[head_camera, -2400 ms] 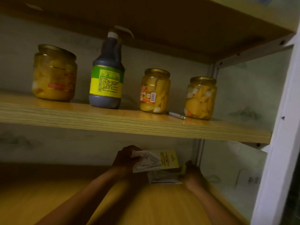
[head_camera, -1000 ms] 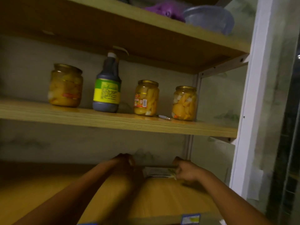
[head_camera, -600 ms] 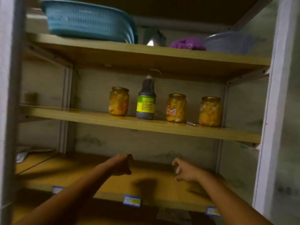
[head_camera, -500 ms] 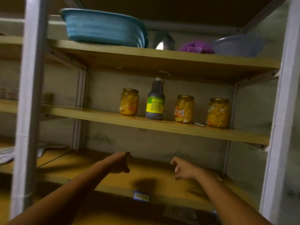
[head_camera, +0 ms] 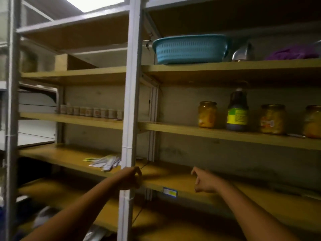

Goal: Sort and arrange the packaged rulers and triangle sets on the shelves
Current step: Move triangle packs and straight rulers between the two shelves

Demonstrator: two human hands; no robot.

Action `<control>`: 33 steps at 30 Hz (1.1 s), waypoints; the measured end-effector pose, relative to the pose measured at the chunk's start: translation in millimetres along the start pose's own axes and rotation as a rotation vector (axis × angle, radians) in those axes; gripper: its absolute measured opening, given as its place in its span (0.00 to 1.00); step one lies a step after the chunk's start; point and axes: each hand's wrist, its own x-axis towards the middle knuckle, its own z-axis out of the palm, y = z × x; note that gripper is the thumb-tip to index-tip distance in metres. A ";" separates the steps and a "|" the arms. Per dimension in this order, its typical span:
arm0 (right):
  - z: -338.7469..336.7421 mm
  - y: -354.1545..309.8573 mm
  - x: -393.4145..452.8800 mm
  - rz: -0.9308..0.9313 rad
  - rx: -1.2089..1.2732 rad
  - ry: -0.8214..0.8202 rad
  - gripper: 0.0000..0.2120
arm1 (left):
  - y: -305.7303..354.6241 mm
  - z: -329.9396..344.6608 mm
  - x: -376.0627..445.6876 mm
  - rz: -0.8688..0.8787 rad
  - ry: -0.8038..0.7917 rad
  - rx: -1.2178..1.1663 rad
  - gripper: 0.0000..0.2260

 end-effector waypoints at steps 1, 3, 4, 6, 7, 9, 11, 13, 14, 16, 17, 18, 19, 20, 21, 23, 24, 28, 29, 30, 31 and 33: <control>11.7 -20.5 4.6 -0.009 -0.014 -0.011 0.30 | -23.5 -8.0 -6.1 0.004 0.013 -0.014 0.17; 31.8 -60.9 13.9 -0.027 -0.019 -0.022 0.30 | -66.3 -22.6 -18.7 0.016 0.038 -0.025 0.16; 39.9 -81.1 18.2 -0.039 -0.006 -0.020 0.29 | -84.0 -30.1 -25.9 -0.012 0.031 -0.047 0.15; 54.2 -120.9 27.1 -0.078 -0.002 -0.021 0.30 | -113.8 -44.8 -39.5 -0.107 0.005 -0.162 0.13; 60.7 -139.5 31.7 -0.095 -0.001 -0.026 0.31 | -129.2 -50.9 -43.6 -0.131 0.004 -0.190 0.13; 72.0 -175.4 44.6 -0.114 0.014 -0.024 0.31 | -158.7 -63.6 -48.3 -0.134 0.030 -0.160 0.16; 78.1 -200.2 53.9 -0.137 0.036 -0.023 0.27 | -177.8 -71.9 -47.0 -0.151 0.060 -0.151 0.16; 88.3 -227.6 70.5 -0.160 0.032 -0.034 0.26 | -201.5 -80.7 -43.9 -0.151 0.070 -0.122 0.15; 92.9 -240.1 79.0 -0.172 0.022 -0.040 0.27 | -212.4 -84.1 -40.7 -0.156 0.075 -0.098 0.16; 100.3 -262.8 96.8 -0.196 0.012 -0.045 0.29 | -232.6 -90.0 -31.6 -0.163 0.077 -0.064 0.18; 102.9 -272.7 108.0 -0.208 0.002 -0.042 0.30 | -242.3 -92.4 -26.6 -0.167 0.092 -0.045 0.18; 105.1 -282.6 119.5 -0.224 -0.014 -0.040 0.31 | -250.4 -94.8 -21.3 -0.173 0.098 -0.031 0.18; 107.7 -291.7 132.3 -0.243 -0.027 -0.039 0.31 | -257.7 -97.0 -16.2 -0.183 0.106 -0.032 0.18; 109.8 -300.8 144.8 -0.265 -0.026 -0.035 0.31 | -266.0 -99.8 -9.3 -0.185 0.103 -0.025 0.18; 110.1 -306.4 154.5 -0.282 -0.011 -0.033 0.31 | -270.8 -102.0 -3.2 -0.187 0.101 -0.025 0.18; 115.8 -321.0 182.8 -0.309 0.022 -0.044 0.30 | -286.2 -110.7 13.9 -0.194 0.106 -0.021 0.17; 116.4 -325.9 194.6 -0.317 0.024 -0.046 0.30 | -291.8 -116.3 23.5 -0.191 0.104 -0.015 0.17; 114.3 -336.7 244.9 -0.295 0.037 -0.056 0.28 | -309.0 -141.5 65.6 -0.162 0.099 0.011 0.18; 112.8 -337.8 256.7 -0.285 0.053 -0.042 0.27 | -311.9 -145.5 76.9 -0.150 0.116 0.003 0.18; 112.6 -338.3 266.3 -0.269 0.065 -0.032 0.27 | -314.7 -148.1 87.5 -0.137 0.122 -0.003 0.18; 114.4 -337.9 274.7 -0.255 0.070 -0.030 0.27 | -319.3 -149.1 98.4 -0.129 0.118 -0.014 0.18; 120.7 -335.5 284.5 -0.233 0.043 -0.061 0.27 | -326.8 -146.5 119.2 -0.123 0.078 -0.027 0.18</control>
